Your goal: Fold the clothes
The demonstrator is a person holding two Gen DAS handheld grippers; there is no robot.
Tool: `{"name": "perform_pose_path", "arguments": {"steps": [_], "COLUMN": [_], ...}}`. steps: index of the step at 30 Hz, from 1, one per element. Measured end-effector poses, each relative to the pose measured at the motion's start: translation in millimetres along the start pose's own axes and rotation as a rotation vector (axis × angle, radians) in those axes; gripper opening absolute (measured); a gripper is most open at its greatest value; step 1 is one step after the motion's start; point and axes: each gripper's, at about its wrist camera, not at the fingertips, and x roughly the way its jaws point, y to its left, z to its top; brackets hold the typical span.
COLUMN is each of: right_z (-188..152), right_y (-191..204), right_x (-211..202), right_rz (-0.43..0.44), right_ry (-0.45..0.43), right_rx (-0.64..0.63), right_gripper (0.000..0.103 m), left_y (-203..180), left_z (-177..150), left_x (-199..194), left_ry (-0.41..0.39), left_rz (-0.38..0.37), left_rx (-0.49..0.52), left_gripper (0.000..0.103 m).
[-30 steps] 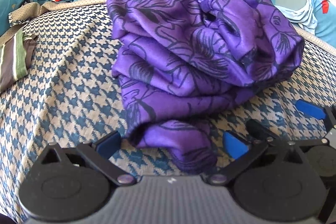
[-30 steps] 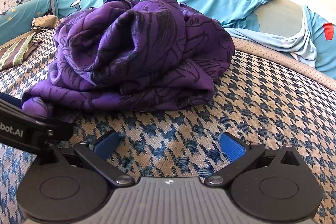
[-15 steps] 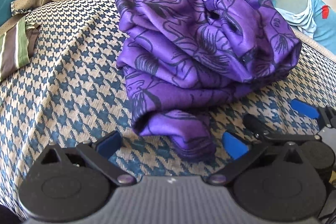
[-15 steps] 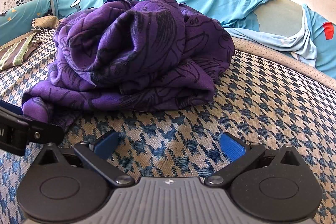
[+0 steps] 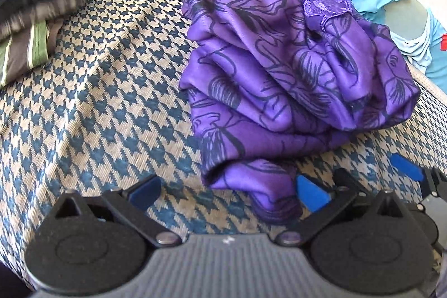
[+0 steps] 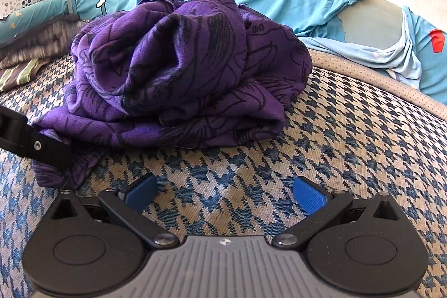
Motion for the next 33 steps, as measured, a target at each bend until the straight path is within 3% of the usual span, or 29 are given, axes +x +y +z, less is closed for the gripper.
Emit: {"name": "perform_pose_path", "arguments": {"steps": [8,18,33], "right_z": [0.3,0.7,1.8], "right_y": [0.8,0.4,-0.1], "right_x": [0.2,0.5,0.8], "right_rz": [-0.001,-0.001,-0.002], "right_ry": [0.0,-0.001,0.002], "right_rx": [0.0,-0.001,-0.003], "right_gripper": [0.103,0.103,0.103], "left_y": [9.1,1.9,5.6], "left_z": [6.2,12.6,21.7], "left_x": [-1.1,9.2,26.4], "left_ry": [-0.04,-0.089,-0.102], "left_rz": [-0.027,-0.071,-0.007], "left_rx": [-0.043,-0.023,-0.048], "left_gripper": [0.103,0.103,0.095]}}
